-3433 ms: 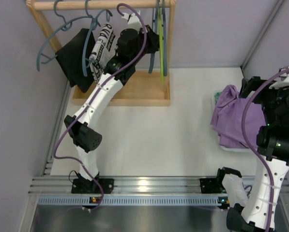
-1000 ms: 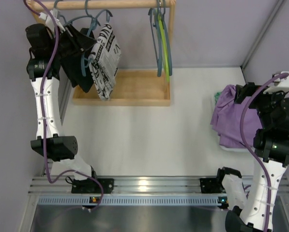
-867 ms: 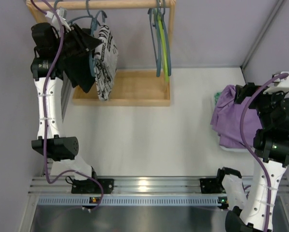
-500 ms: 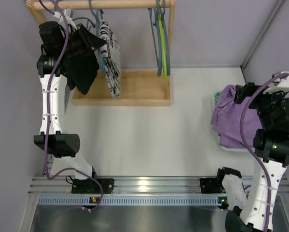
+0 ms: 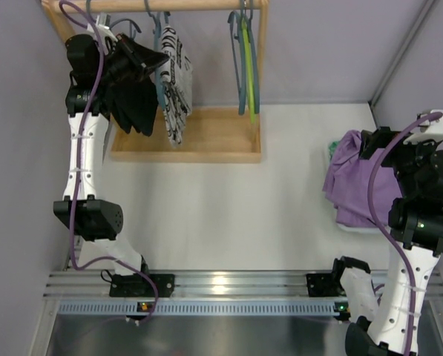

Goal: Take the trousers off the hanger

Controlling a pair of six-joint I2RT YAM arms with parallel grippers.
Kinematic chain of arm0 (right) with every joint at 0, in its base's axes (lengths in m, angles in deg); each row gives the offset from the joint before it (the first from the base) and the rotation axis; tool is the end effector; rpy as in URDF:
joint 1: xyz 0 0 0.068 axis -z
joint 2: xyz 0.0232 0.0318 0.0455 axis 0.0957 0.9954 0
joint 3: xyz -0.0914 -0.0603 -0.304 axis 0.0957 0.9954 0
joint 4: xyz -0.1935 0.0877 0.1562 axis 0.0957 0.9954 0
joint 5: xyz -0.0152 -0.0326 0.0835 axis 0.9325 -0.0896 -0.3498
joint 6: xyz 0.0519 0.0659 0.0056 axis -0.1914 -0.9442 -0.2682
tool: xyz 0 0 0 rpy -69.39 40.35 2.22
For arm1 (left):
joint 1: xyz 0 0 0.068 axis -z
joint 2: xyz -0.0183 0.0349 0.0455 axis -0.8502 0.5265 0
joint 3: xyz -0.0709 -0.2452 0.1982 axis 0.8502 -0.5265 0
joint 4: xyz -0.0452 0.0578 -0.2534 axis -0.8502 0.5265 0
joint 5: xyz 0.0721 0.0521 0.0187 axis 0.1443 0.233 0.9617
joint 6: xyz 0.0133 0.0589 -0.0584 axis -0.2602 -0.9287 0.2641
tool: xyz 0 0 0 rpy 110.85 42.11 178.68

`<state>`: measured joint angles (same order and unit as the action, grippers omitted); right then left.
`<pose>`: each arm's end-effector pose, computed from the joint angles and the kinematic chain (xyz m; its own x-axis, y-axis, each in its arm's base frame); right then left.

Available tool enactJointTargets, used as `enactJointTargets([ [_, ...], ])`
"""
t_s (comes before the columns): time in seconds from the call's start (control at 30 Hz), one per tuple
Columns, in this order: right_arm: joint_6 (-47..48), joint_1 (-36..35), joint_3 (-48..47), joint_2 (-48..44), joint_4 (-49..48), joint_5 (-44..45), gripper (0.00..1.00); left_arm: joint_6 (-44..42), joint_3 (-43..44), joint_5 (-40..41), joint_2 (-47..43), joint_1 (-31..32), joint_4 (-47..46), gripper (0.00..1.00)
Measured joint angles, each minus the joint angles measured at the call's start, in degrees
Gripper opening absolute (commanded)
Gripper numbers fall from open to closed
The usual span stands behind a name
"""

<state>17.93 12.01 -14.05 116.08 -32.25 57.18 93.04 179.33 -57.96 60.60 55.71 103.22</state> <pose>0.1243 -0.0177 0.4870 -0.0031 0.0538 -0.9985 0.0233 0.9983 0.0537 0.4121 -0.0314 0.5681 -0.5061 -0.6001 -0.6195 0.3943 0.4779 -0.7850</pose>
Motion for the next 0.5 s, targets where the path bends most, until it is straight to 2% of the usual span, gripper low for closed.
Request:
enactJointTargets([
  [0.23, 0.3, 0.0, 0.0, -0.5, -0.1, 0.0, 0.99, 9.8, -0.7, 0.3, 0.0, 0.0, -7.1, 0.0],
  [0.5, 0.2, 0.0, 0.5, -0.8, -0.1, -0.3, 0.99, 14.8, -2.4, 1.2, -1.6, 0.0, -9.3, 0.0],
])
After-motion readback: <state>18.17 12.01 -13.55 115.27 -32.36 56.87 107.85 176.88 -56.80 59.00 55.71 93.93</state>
